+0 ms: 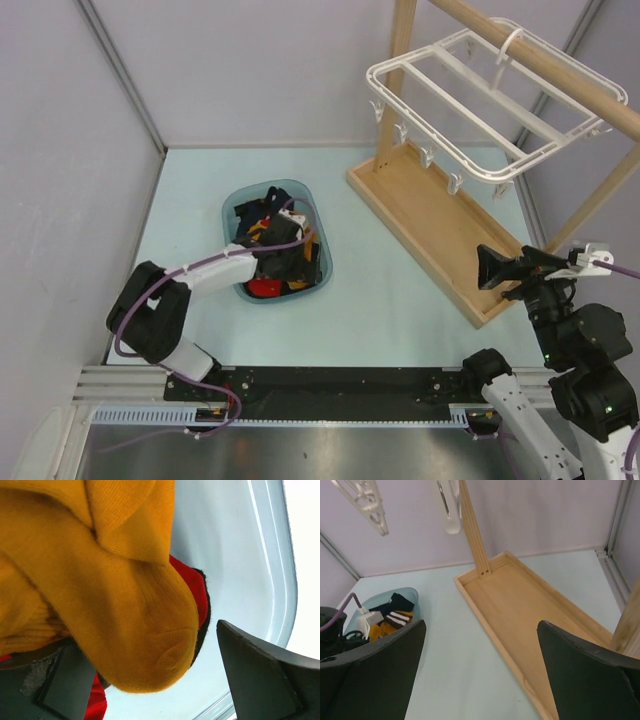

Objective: Clip the socks to the hanger
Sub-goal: Move the bin to the center of the board, then open the clamp at the hanger.

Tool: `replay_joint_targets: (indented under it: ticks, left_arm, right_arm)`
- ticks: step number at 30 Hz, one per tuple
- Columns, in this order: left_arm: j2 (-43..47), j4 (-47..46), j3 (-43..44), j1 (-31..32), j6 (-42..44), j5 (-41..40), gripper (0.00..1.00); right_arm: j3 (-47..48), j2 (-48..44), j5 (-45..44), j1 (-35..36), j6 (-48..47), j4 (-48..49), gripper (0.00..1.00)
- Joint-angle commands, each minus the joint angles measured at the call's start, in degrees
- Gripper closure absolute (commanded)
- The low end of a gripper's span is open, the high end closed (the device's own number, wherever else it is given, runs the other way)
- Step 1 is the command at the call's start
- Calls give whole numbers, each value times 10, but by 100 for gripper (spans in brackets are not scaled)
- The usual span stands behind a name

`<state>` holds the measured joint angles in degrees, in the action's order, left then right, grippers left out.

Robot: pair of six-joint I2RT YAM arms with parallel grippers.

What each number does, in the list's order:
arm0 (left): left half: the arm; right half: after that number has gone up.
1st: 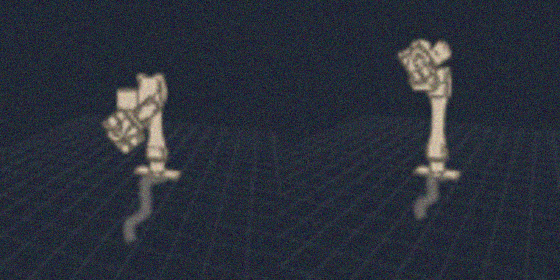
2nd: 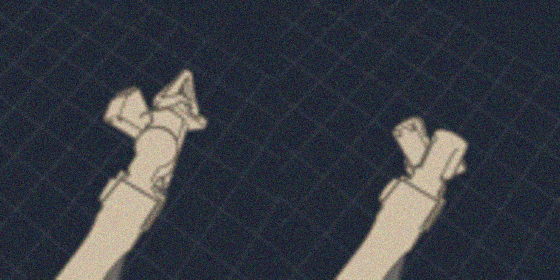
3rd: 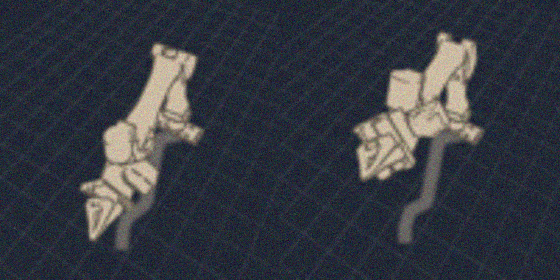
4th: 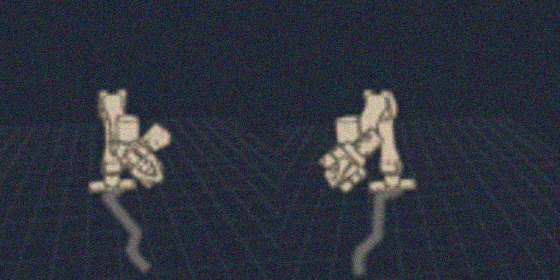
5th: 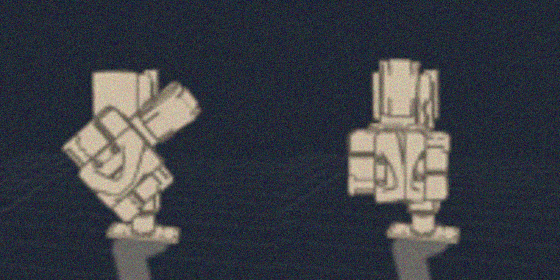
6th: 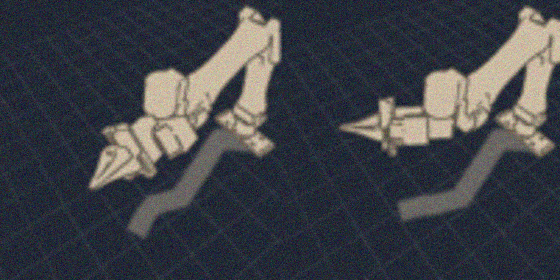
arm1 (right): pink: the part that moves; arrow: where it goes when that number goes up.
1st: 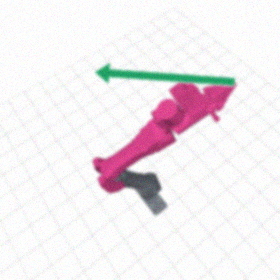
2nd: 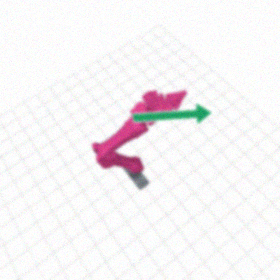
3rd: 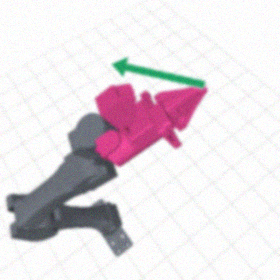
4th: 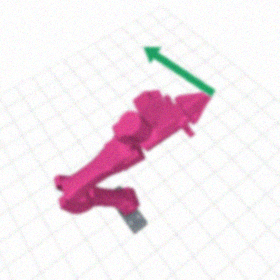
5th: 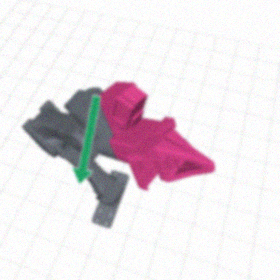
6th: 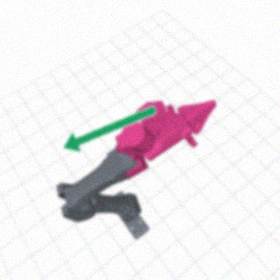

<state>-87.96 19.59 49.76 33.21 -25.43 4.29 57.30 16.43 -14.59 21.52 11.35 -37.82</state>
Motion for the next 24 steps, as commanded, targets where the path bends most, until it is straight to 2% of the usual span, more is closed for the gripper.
replay_joint_targets:
  ticks: [1,6,13,24]
  left_arm:
    - [59,29,17,62,8,-40,0]
    - [170,22,32,73,13,-92,0]
    - [268,-37,49,82,54,-91,0]
    - [342,-179,10,113,81,-82,0]
  right_arm:
    - [43,3,-14,1,-49,39,0]
    - [77,44,-22,1,-60,62,2]
    - [126,111,-22,0,-53,104,6]
    - [133,171,-39,1,-58,182,12]
